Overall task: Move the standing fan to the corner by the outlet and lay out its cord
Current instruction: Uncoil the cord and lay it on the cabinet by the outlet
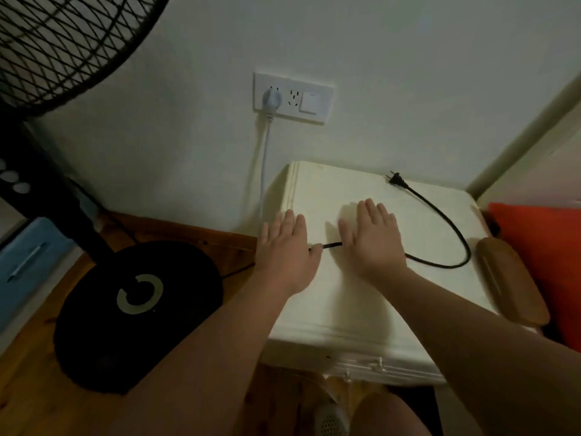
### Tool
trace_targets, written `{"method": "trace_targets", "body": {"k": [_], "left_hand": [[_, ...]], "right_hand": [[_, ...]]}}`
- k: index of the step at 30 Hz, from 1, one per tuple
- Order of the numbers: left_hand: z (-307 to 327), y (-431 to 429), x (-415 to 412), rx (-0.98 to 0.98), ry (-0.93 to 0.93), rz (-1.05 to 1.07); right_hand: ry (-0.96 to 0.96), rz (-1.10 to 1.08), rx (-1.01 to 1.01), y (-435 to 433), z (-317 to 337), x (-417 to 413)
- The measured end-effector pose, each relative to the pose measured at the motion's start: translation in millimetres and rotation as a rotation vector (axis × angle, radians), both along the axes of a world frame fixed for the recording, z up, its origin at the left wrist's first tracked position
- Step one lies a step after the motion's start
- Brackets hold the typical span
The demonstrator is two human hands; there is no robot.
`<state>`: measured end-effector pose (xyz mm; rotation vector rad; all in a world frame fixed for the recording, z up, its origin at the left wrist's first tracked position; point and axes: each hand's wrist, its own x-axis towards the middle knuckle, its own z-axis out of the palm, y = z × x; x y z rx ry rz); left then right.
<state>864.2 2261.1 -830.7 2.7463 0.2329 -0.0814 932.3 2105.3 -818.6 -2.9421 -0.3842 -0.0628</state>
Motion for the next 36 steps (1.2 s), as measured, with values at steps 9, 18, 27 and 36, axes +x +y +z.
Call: {"method": "trace_targets", "body": {"k": [9,18,27,36], "left_hand": [[110.9,11.9,-20.0,-0.026,0.180,-0.036],[346.8,59.7,-145.5,-0.008,0.114,-0.142],[491.8,138.8,-251.3,0.033,0.056,-0.141],[589.5,179.8,-315.6,0.006,-0.261,-0.188]], "right_hand": [[0.188,-0.062,0.037,15.4,102.0,-57.2],[0.154,-0.139,0.157,57.0,331.0,-180.3],[0.034,0.006,0.259,125.7,492.1,-266.6],[-0.145,0.111,0.558,178.0,590.5,-267.6]]}}
